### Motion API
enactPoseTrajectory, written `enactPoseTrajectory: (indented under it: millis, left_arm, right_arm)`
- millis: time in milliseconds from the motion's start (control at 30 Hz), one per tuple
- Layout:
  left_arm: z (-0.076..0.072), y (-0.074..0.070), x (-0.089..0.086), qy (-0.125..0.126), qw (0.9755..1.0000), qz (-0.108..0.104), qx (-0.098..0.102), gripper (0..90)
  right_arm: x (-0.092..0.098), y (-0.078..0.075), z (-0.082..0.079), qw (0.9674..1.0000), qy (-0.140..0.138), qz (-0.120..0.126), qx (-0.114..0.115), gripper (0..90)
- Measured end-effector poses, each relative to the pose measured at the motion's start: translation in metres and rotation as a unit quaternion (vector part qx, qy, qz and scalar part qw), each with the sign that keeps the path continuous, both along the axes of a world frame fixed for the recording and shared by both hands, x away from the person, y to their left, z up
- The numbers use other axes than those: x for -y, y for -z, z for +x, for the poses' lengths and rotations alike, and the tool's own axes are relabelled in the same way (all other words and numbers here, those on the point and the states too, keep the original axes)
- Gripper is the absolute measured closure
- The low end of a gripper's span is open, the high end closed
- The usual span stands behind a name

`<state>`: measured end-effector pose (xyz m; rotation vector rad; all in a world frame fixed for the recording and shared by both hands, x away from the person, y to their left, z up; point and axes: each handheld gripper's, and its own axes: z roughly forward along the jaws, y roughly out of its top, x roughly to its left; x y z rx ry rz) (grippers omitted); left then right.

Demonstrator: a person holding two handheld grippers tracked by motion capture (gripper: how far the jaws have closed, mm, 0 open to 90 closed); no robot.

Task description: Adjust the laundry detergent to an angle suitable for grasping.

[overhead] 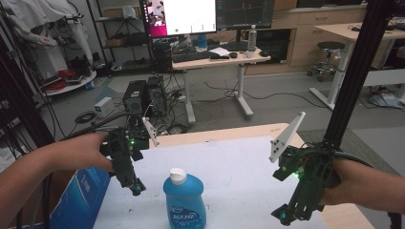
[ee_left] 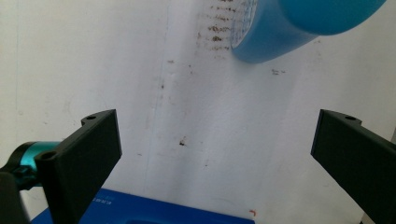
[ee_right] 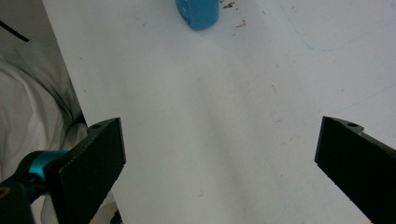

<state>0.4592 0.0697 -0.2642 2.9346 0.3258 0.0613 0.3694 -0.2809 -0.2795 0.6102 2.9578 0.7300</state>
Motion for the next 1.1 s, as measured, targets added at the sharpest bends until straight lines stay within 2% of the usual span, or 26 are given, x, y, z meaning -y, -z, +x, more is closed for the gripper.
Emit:
enactPoseTrajectory:
  millis: [133, 233, 400, 600, 833, 900, 933, 1100]
  left_arm:
    - [0.002, -0.003, 0.002, 0.004, 1.0000, -0.004, 0.003, 1.6]
    - [0.006, -0.008, 0.005, 0.013, 0.9998, -0.006, 0.012, 1.7]
    - [0.015, -0.020, 0.010, 0.022, 0.9991, -0.023, 0.028, 1.6]
    - [0.018, -0.025, 0.014, 0.024, 0.9990, -0.018, 0.033, 1.7]
    - [0.023, -0.033, 0.010, 0.026, 0.9985, -0.020, 0.042, 1.7]
    - [0.027, -0.037, 0.009, 0.027, 0.9986, -0.023, 0.040, 1.6]
    - [0.029, -0.040, 0.010, 0.036, 0.9984, -0.025, 0.035, 1.7]
    - [0.032, -0.040, 0.013, 0.040, 0.9983, -0.028, 0.033, 1.7]
  right_arm:
    - [-0.006, -0.002, -0.004, 0.9998, -0.005, -0.012, -0.016, 1.0]
    - [-0.009, -0.003, -0.006, 0.9997, -0.009, -0.017, -0.017, 1.0]
    - [-0.014, -0.003, -0.007, 0.9993, -0.018, -0.027, -0.018, 1.0]
    - [-0.017, -0.002, -0.007, 0.9991, -0.025, -0.029, -0.020, 1.0]
    - [-0.020, -0.001, -0.006, 0.9986, -0.035, -0.030, -0.026, 1.1]
    - [-0.021, -0.001, -0.006, 0.9985, -0.037, -0.030, -0.027, 1.1]
    - [-0.021, 0.000, -0.006, 0.9984, -0.039, -0.030, -0.028, 1.1]
    - [-0.021, -0.001, -0.005, 0.9984, -0.039, -0.029, -0.029, 1.1]
